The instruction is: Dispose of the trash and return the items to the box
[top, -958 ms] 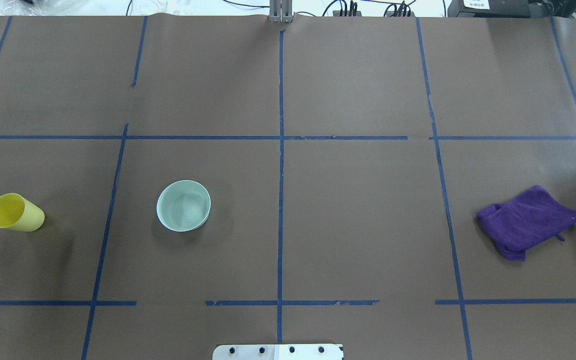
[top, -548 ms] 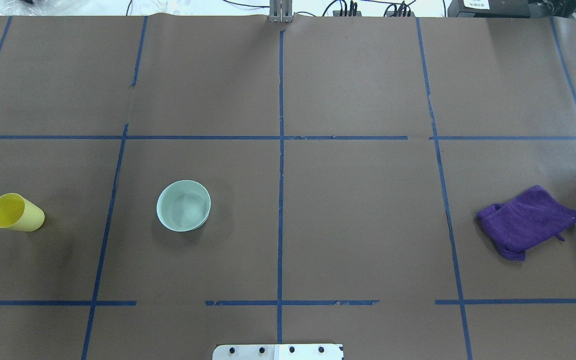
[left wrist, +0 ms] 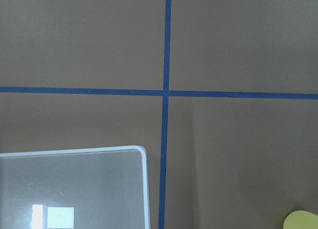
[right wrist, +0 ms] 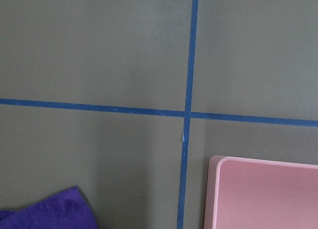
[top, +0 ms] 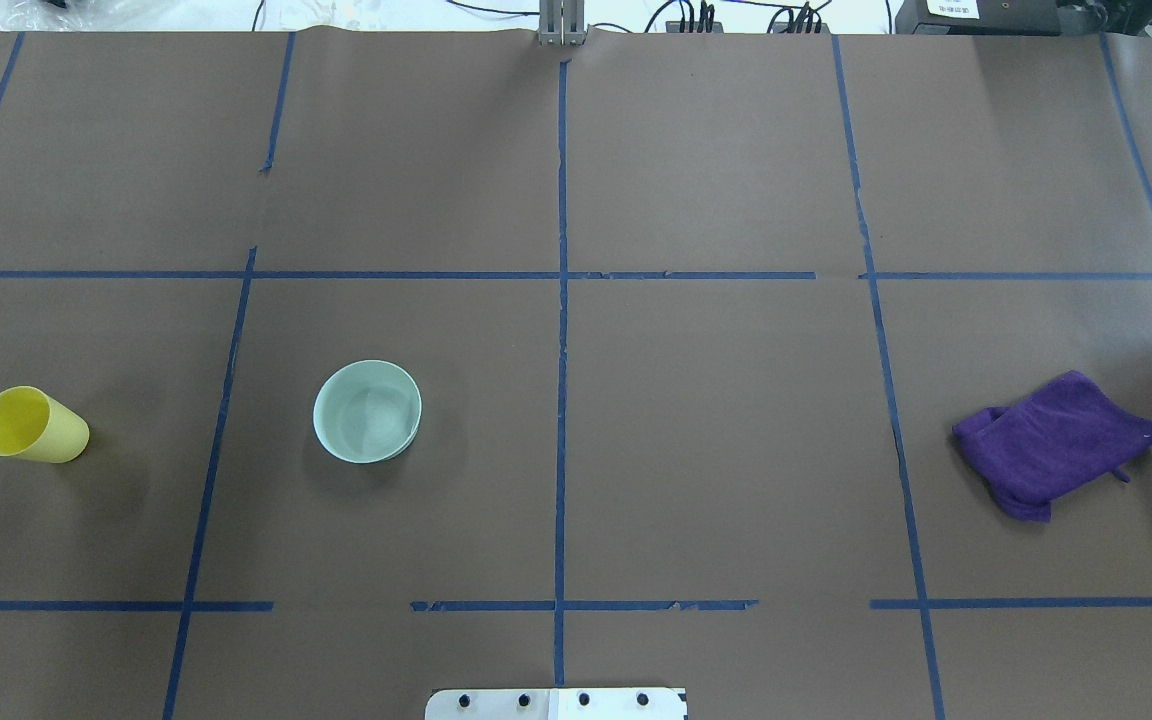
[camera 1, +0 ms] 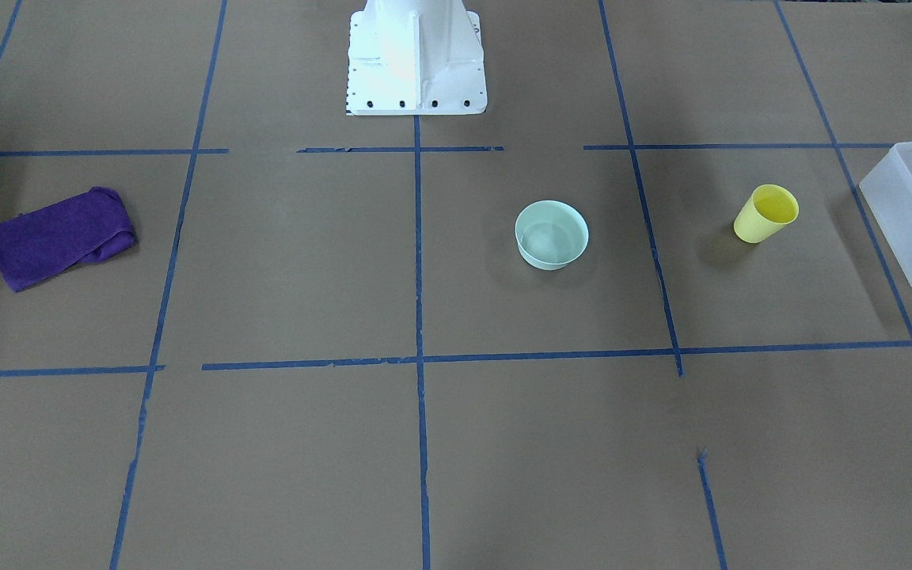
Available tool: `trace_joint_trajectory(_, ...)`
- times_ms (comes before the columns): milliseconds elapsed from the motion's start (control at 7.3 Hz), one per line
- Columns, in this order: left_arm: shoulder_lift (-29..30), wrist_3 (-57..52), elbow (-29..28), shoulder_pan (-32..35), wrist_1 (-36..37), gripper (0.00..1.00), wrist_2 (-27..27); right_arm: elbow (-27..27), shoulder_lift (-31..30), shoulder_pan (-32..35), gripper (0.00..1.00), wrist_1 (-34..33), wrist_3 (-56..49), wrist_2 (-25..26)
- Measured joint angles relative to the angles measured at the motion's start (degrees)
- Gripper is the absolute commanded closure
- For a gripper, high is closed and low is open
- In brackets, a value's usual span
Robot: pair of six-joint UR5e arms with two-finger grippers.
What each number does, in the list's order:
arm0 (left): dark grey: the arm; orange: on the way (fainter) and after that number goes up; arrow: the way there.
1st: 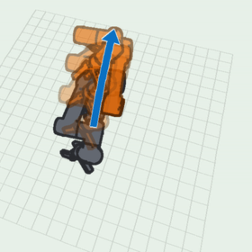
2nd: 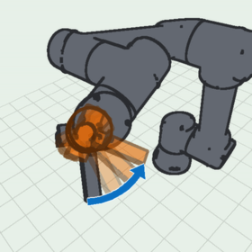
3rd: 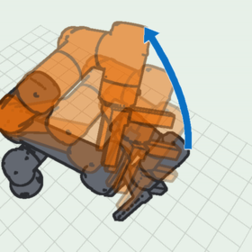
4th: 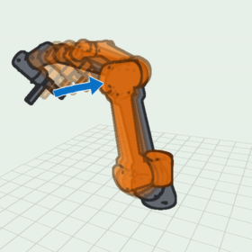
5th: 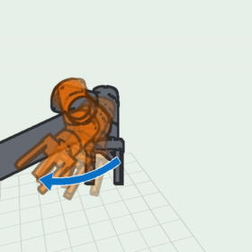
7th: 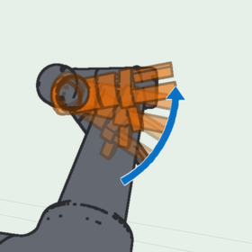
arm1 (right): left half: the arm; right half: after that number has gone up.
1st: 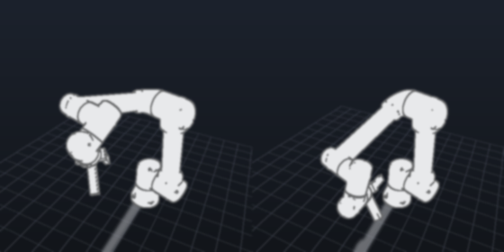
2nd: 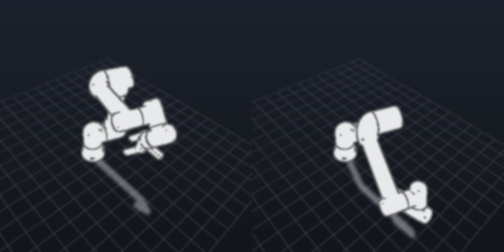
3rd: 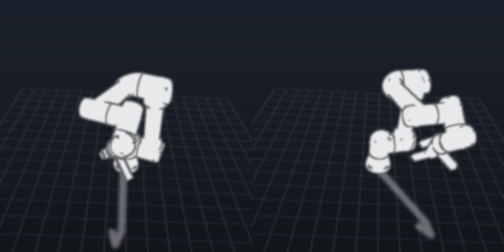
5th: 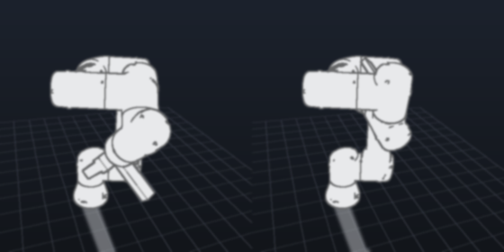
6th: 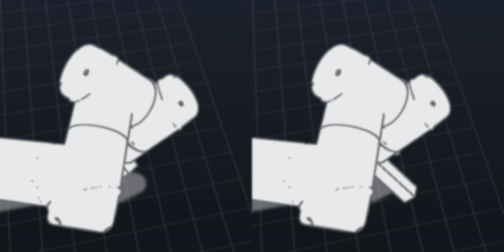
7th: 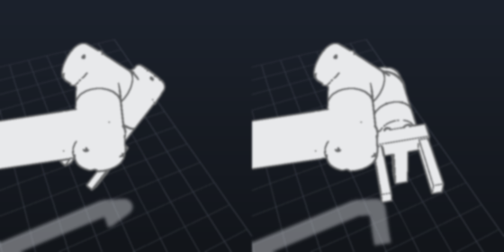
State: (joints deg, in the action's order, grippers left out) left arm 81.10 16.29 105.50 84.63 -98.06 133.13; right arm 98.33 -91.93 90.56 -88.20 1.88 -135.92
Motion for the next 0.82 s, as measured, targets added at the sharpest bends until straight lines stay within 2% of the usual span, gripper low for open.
trace_joint_trajectory(411, -8.1, 22.9, 0.0, -11.9, -24.9, 0.0, -0.1, 0.1, 0.0, -0.8, 0.0, -0.1, 0.0, 0.1)
trace_joint_trajectory(548, -9.0, 30.2, -0.1, -16.7, -30.4, 0.0, -0.3, 0.1, -0.1, -0.9, 0.0, -0.1, 0.0, 0.3)
trace_joint_trajectory(821, -9.5, 39.1, -0.3, -23.7, -35.4, 0.01, -3.1, 0.1, -0.1, -1.0, 0.0, -0.1, 0.0, 0.4)
